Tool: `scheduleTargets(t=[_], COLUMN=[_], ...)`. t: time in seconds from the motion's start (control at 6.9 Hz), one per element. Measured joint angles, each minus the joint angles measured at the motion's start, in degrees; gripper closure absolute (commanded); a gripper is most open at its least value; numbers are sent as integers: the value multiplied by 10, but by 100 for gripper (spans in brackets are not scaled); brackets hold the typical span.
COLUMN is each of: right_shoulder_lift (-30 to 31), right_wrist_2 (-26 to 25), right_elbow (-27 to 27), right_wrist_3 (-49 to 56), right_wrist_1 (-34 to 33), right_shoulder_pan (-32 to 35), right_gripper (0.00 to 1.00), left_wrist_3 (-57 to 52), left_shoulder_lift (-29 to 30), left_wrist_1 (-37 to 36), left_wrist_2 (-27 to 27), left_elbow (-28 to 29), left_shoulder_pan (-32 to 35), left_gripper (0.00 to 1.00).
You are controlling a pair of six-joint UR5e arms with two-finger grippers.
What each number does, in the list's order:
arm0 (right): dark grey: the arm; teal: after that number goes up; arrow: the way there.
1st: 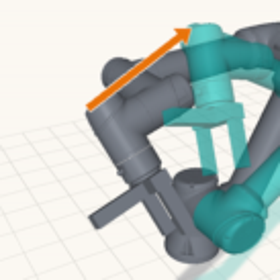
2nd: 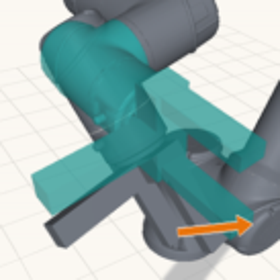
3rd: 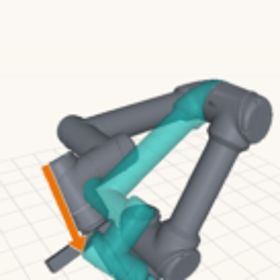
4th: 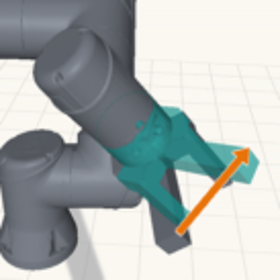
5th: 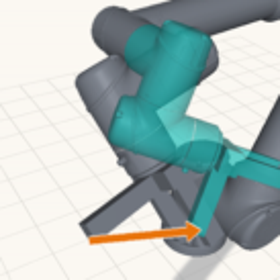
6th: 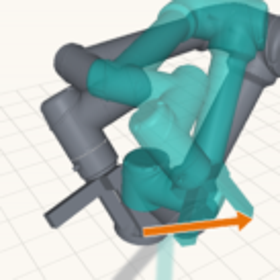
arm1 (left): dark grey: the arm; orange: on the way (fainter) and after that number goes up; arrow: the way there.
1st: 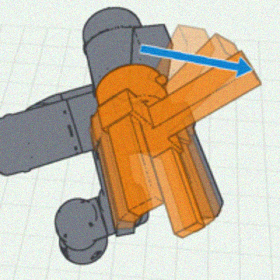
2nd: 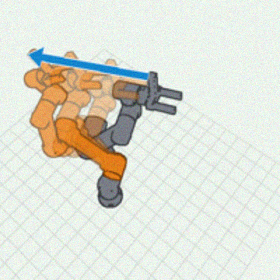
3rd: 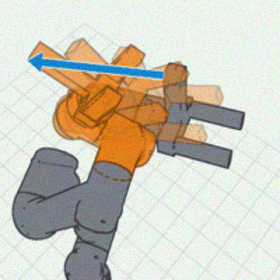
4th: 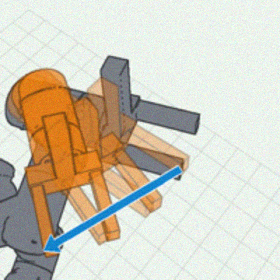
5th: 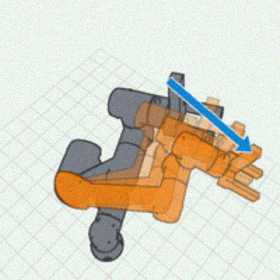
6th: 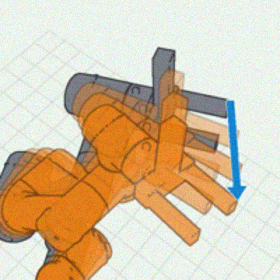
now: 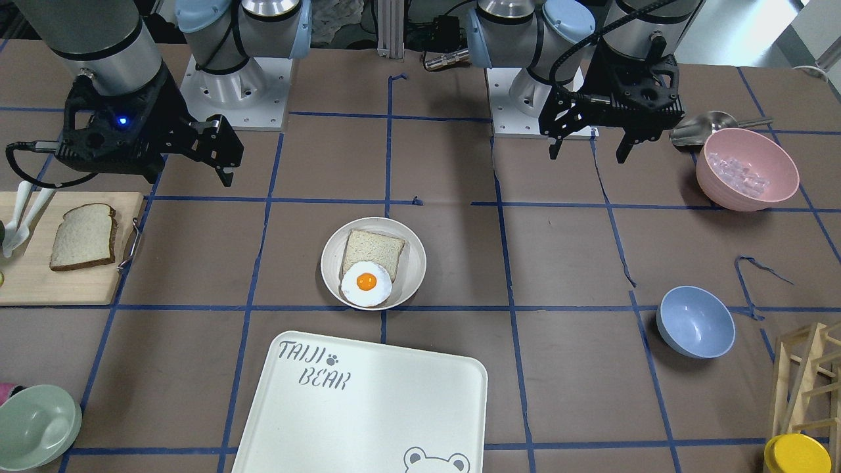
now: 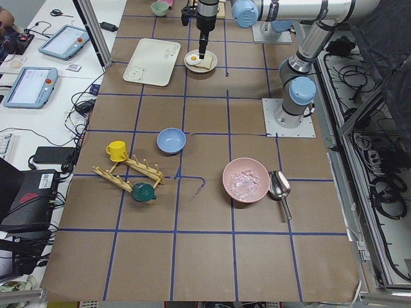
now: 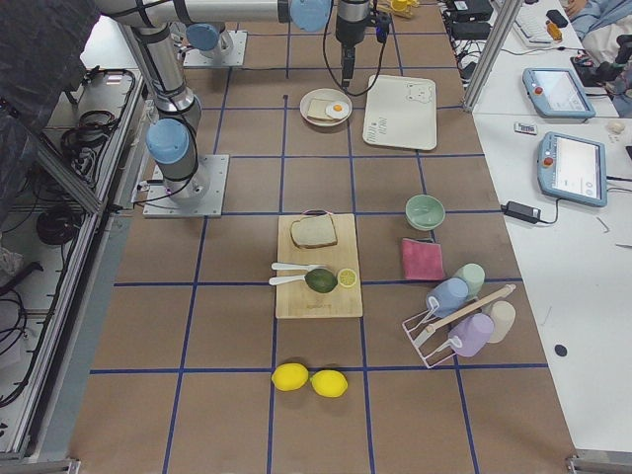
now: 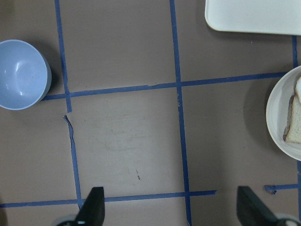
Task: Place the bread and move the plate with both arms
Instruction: 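Move the right gripper down to the bread slice on the wooden board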
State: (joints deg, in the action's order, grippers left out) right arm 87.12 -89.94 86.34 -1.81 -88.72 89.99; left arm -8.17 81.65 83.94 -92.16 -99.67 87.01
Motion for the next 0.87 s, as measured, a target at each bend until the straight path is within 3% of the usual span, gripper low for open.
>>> scheduleTargets(t=[0.43, 0.72, 0.87], right_shoulder_lift=[-3, -5, -5], right_wrist_2=[-35, -65, -75], right_elbow=[11, 82, 140], right_wrist_3=[8, 51, 121], right_wrist_1=[1, -33, -99], right_shoulder_pan=[-6, -42, -83], right_gripper=[0, 0, 0], left_wrist_3=[0, 0, 0], left_shoulder_lift=[0, 0, 0], left_wrist_1=[-1, -1, -1], left_wrist_2=[0, -1, -1], left_elbow=[0, 0, 0], left_shoulder_pan=[0, 0, 0], left_gripper=[0, 0, 0])
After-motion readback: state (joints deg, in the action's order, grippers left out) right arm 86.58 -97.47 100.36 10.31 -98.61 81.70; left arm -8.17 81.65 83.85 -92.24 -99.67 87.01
